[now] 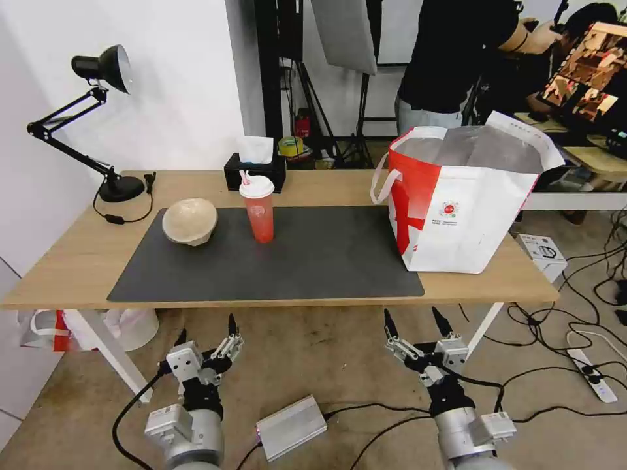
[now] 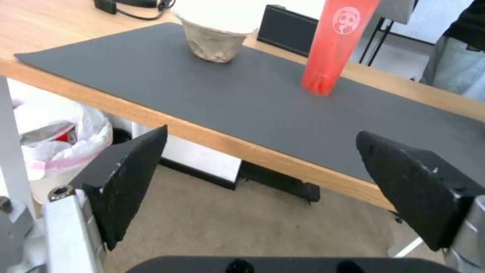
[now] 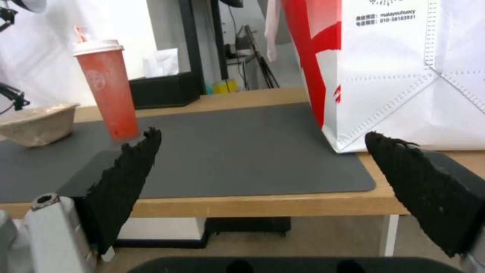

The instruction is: Pick up the trash from the table and place it into the takeout bag.

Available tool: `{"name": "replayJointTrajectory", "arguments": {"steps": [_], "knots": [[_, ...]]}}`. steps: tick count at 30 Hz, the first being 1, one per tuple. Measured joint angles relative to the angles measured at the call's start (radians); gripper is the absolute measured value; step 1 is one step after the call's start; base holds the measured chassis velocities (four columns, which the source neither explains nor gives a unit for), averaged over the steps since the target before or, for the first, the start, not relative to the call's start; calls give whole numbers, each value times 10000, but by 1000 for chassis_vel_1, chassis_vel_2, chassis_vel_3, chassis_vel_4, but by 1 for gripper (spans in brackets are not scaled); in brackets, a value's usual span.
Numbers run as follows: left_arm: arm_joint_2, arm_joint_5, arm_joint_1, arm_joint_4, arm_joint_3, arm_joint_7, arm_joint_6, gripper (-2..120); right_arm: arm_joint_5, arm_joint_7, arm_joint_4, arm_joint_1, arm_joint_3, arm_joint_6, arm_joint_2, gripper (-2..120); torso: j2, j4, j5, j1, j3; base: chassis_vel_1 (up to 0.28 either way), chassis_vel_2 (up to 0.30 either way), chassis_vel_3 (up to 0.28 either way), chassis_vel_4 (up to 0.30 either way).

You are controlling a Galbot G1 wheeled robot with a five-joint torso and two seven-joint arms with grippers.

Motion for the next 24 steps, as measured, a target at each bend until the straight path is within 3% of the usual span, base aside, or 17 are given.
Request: {"name": "replayJointTrajectory", "arguments": {"steps": [24], "knots": [[68, -108, 71, -188, -137, -3, -107, 100, 6, 1, 0, 6, 7, 16, -6, 100, 0, 0, 0, 0, 0, 0, 0, 0, 0]]}}
